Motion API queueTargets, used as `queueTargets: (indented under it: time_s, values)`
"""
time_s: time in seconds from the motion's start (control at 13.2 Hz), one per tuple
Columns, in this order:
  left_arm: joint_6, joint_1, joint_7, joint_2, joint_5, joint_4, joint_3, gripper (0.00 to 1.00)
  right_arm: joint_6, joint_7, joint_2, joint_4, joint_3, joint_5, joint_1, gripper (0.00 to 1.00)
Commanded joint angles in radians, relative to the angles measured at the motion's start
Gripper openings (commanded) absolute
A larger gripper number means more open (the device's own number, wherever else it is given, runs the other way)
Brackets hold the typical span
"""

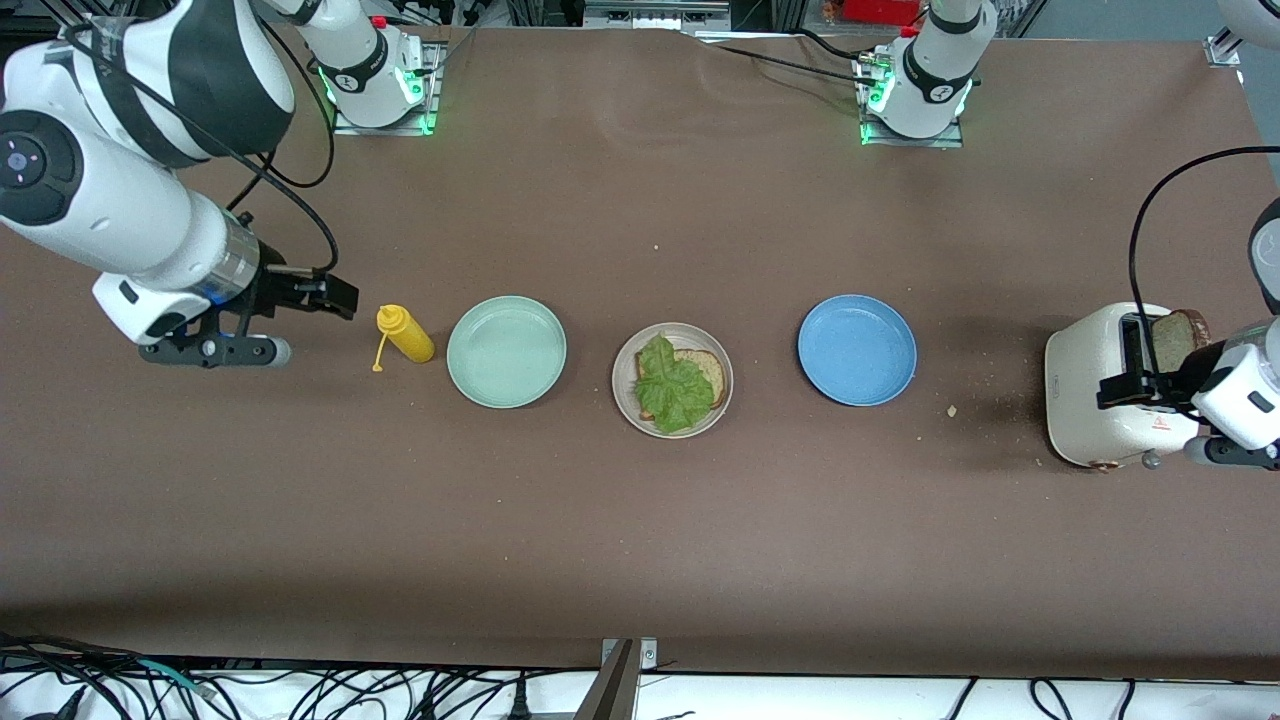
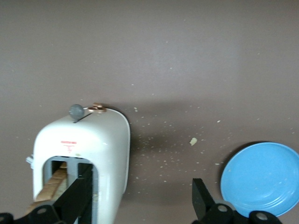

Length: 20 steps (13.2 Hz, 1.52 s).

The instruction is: Make sandwich in beige plate with both arms

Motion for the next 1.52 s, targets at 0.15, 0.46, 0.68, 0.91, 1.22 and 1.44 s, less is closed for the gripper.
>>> queueTargets:
  time_s: [0.15, 0.46, 0.68, 0.91, 1.22, 1.44]
  values:
    - [-0.005, 0.095, 0.145, 0.004, 0.032, -0.033, -0.007, 1.00, 0.103, -0.003, -0.131, -0.126, 0.007, 0.060, -0.094, 1.00]
    - [-0.003, 0.152, 0.237, -0.001, 0.035, -0.059, -0.006, 1.00, 0.049, -0.196, -0.278, -0.195, 0.043, 0.053, -0.235, 1.00]
    - [-0.002, 0.167, 0.242, -0.001, 0.036, -0.079, -0.006, 1.00, -0.021, -0.198, -0.198, -0.096, -0.154, 0.063, -0.116, 1.00]
    - [0.000, 0.184, 0.262, -0.001, 0.053, -0.096, -0.003, 1.00, -0.100, -0.212, -0.154, -0.023, -0.164, 0.062, -0.109, 1.00]
    - [0.004, 0.206, 0.262, -0.001, 0.059, -0.137, -0.004, 1.00, -0.108, -0.202, -0.162, -0.031, -0.157, 0.030, -0.094, 1.00]
    - [0.004, 0.219, 0.262, 0.002, 0.059, -0.151, -0.004, 0.88, -0.064, -0.195, -0.202, -0.092, -0.155, 0.001, -0.094, 1.00]
